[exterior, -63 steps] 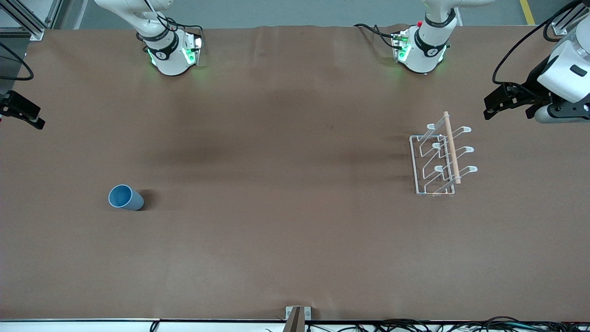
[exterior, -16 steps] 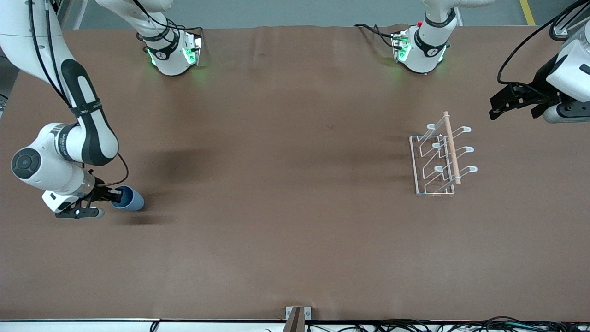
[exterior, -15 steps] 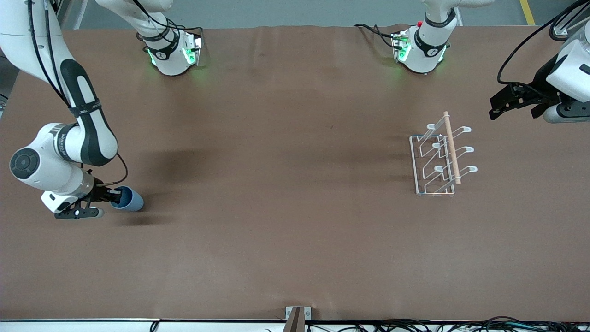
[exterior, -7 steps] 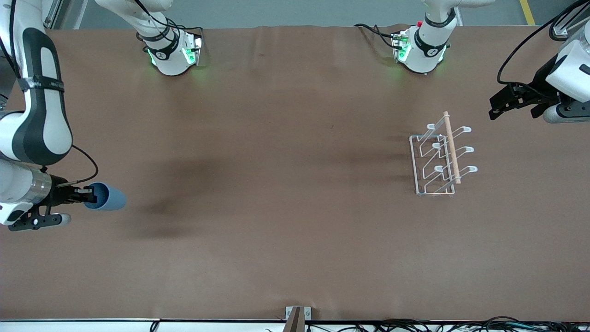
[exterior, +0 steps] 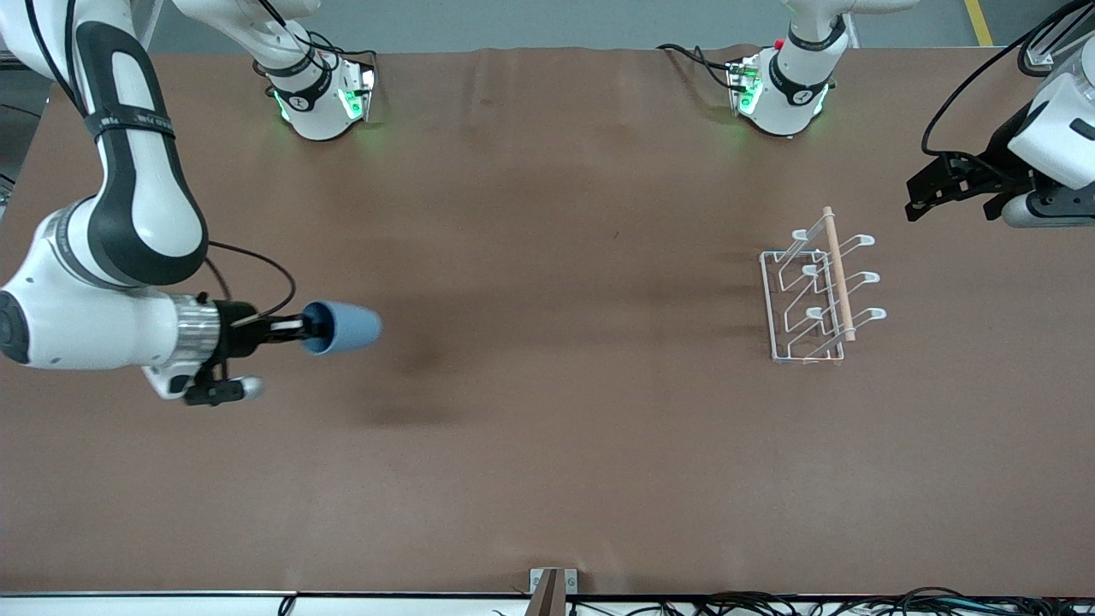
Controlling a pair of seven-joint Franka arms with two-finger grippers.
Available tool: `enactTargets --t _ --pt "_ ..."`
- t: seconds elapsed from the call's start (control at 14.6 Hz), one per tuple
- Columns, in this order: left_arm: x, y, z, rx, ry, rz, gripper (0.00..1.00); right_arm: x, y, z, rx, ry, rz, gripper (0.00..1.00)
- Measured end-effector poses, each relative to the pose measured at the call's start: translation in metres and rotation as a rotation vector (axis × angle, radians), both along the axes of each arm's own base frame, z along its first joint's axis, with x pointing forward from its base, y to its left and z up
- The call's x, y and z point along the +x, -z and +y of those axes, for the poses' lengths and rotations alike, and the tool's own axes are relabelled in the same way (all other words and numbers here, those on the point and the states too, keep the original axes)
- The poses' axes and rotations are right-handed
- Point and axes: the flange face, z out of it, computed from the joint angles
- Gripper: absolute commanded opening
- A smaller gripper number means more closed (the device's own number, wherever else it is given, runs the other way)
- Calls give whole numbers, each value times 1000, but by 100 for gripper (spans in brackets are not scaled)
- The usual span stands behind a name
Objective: Hang cup on cup holder
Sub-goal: 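Lift the blue cup with the right gripper while the left gripper approaches, then grasp the blue cup's base with the left gripper from the right gripper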
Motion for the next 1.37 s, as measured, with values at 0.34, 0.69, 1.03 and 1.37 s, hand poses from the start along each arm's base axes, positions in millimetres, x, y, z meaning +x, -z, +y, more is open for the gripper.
enactTargets --t 0.34,0.69,1.03,1.37 --pt "-7 4 -49 -14 325 7 100 -29 14 53 360 45 233 1" --pt "-22 5 -115 -219 595 7 100 -64 36 137 550 58 377 0" --pt "-53 28 -239 -263 810 54 100 -85 45 185 634 88 436 0" --pt "-64 52 -309 -286 906 5 100 -99 48 231 631 133 396 0"
